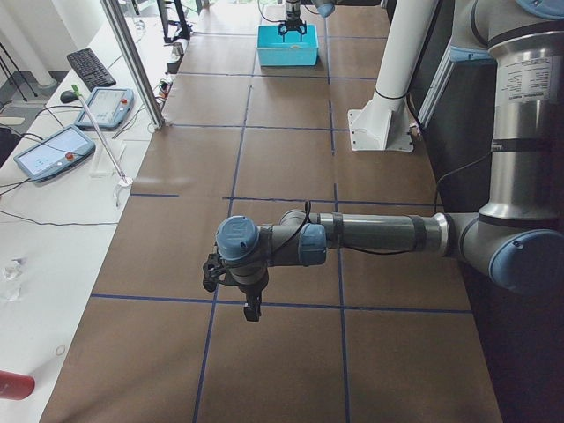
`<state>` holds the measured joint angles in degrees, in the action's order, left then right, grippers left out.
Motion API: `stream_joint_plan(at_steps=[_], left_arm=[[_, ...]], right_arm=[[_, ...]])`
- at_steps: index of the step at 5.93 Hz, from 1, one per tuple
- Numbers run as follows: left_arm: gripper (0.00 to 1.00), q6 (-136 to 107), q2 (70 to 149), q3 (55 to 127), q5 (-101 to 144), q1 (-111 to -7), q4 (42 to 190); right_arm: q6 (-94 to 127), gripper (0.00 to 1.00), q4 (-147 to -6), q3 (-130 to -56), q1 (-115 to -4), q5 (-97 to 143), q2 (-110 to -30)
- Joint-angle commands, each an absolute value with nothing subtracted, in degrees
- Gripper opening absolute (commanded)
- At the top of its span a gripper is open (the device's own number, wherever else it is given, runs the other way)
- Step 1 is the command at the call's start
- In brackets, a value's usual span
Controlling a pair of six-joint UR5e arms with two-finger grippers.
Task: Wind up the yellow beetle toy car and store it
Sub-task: 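Open the right gripper to release the car and withdraw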
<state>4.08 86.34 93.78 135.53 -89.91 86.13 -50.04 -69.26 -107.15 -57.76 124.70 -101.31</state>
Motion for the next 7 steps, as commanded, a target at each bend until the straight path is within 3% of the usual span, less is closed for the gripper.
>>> stream_joint_plan(at_steps=[1,5,7], left_arm=[[1.0,3.61,86.4,93.87,135.53,-89.91,86.13],[1.0,4.04,86.57,93.69,135.53,-89.82,86.13],[1.0,4.04,86.57,93.69,135.61,-89.82,86.13]], right_arm=[[-45.39,1.0,-75.09,-107.05,-69.37,131.01,-101.25],[2.43,1.0,-77.17,-107.49,-83.56,137.54,-104.57],[5.27,1.0,-83.27,-107.4,-88.11,135.71,-106.44]])
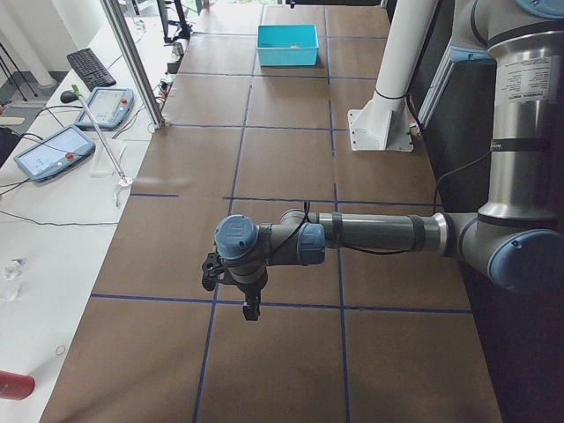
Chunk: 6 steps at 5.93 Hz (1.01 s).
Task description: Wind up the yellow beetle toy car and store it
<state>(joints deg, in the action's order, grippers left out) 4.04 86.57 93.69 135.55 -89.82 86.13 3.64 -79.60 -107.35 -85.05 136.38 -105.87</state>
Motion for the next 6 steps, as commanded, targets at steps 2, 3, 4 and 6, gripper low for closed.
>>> stream_joint_plan(at_steps=[2,3,4,6], left_arm=[[1.0,4.13,86.57,93.69,135.53,-89.82,86.13],[1.0,4.13,86.66,93.69,135.53,-89.82,86.13],[1.0,4.04,86.57,93.69,135.53,-89.82,86.13],[1.0,4.04,86.66,93.69,135.53,-89.82,86.13]], right_arm=[[5.19,1.0,-89.45,-108.01,-92.18,135.62,-105.91],[4.84,1.0,-89.73,-108.1,-91.33,135.44,-105.91],[4.31,1.0,-89.74,-108.89,-90.54,133.87,-106.17],[2.12,1.0,-89.74,-108.9,-90.7,133.77,-106.44]])
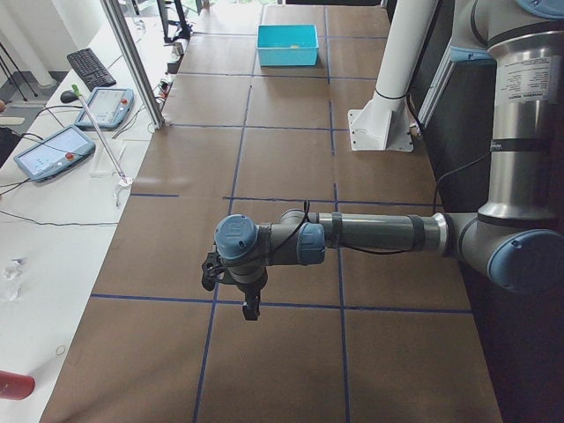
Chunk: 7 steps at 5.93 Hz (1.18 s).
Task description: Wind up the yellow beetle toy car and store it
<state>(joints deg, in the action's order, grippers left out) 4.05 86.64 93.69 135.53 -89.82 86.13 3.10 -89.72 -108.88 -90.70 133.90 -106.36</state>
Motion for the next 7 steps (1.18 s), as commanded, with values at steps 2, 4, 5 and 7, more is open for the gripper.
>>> stream_joint_plan(at_steps=[2,4,5,7], left_arm=[[1.0,4.04,86.66,93.69,135.53,-89.82,86.13],[1.0,4.04,86.66,93.69,135.53,-89.82,86.13],[1.0,4.04,86.66,93.69,135.53,-89.82,86.13],[1.0,3.96,86.66,93.78,135.53,-89.82,86.13]], right_arm=[[2.11,1.0,-89.74,-108.72,-90.7,133.68,-106.52],[2.11,1.0,-89.74,-108.9,-91.05,133.77,-106.61],[2.11,1.0,-89.74,-108.9,-91.05,133.77,-106.61],[2.11,1.0,-89.74,-108.9,-91.23,133.68,-106.7]])
